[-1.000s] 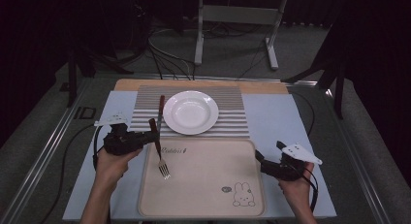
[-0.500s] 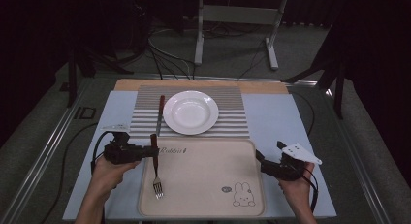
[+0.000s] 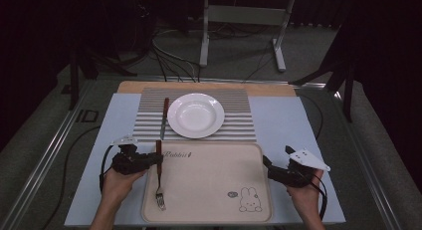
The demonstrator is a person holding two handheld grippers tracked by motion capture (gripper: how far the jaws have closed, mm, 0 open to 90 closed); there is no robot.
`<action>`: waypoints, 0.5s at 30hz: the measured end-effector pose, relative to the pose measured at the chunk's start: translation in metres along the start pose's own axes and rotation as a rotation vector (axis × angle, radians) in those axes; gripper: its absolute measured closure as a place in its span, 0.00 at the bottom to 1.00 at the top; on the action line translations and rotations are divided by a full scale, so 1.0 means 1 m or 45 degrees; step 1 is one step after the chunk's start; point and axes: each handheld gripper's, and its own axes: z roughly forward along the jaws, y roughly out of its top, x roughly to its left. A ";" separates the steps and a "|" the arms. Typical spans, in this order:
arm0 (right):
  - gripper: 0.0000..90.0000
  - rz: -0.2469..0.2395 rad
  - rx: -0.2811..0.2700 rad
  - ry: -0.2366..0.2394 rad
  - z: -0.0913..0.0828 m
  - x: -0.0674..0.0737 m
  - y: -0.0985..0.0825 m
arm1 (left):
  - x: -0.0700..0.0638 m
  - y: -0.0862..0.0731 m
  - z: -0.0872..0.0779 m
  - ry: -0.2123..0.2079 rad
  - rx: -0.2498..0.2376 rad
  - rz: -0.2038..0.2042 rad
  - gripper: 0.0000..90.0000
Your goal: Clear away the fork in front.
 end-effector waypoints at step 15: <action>0.14 -0.018 0.015 0.002 0.000 0.002 -0.004 | 0.007 -0.012 0.008 0.035 0.054 -0.001 0.78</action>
